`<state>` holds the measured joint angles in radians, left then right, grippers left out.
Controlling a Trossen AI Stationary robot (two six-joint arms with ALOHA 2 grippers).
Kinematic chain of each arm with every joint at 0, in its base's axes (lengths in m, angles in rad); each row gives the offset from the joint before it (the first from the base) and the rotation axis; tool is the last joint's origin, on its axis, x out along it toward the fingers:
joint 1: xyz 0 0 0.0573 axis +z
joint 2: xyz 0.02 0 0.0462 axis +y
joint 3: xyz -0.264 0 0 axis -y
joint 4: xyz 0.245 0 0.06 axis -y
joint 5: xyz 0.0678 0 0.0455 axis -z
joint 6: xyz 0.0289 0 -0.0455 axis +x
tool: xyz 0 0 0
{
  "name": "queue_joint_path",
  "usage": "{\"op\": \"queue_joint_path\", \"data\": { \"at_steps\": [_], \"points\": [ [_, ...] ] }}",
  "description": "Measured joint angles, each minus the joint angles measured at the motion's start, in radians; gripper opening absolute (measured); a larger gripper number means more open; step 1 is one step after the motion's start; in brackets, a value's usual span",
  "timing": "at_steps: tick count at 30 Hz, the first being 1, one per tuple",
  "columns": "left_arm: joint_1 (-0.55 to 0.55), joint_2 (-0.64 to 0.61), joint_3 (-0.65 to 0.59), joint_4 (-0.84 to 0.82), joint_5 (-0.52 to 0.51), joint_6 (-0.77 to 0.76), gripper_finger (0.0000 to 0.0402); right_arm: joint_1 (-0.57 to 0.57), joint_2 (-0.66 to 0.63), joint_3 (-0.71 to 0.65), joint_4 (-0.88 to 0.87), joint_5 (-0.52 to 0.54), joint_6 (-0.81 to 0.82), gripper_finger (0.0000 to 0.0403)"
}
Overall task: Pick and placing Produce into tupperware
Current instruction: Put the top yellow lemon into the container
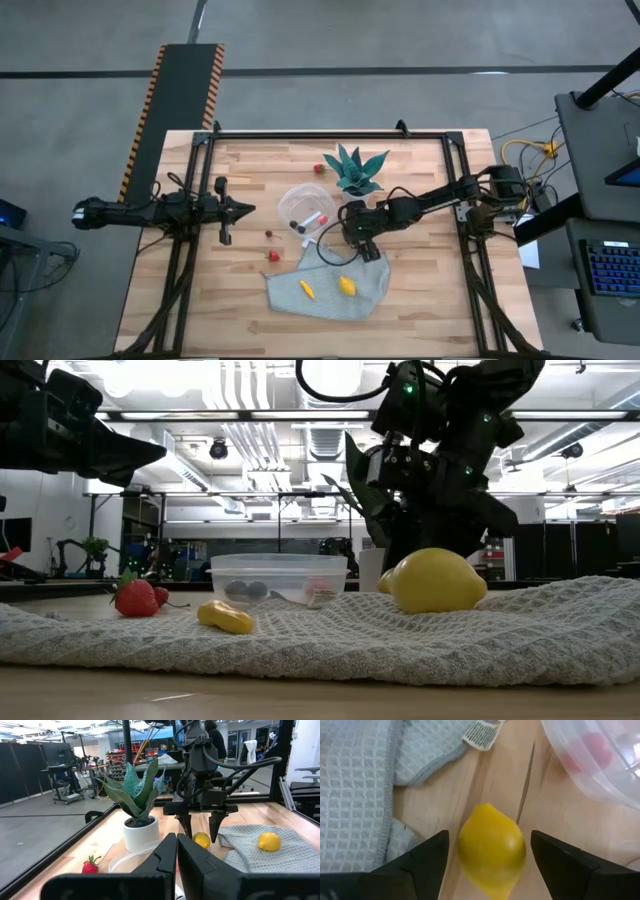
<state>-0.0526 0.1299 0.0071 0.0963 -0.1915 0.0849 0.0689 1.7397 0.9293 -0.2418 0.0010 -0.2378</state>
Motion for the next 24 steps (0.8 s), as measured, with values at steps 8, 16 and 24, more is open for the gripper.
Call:
{"op": "queue_joint_path", "data": {
  "at_steps": [8, 16, 24],
  "points": [
    [0.0, 0.0, 0.0, 0.0, 0.0, 0.0, 0.0, -0.005, 0.0, -0.006, 0.017, -0.001, 0.005, 0.0264],
    [0.0, 0.0, 0.0, 0.0, 0.0, 0.0, 0.0, -0.005, 0.0, -0.027, 0.029, -0.003, 0.021, 0.026],
    [0.0, 0.0, 0.0, 0.0, 0.0, 0.0, 0.0, -0.004, 0.0, -0.07, 0.098, -0.004, 0.048, 0.0258]
  ]
}}
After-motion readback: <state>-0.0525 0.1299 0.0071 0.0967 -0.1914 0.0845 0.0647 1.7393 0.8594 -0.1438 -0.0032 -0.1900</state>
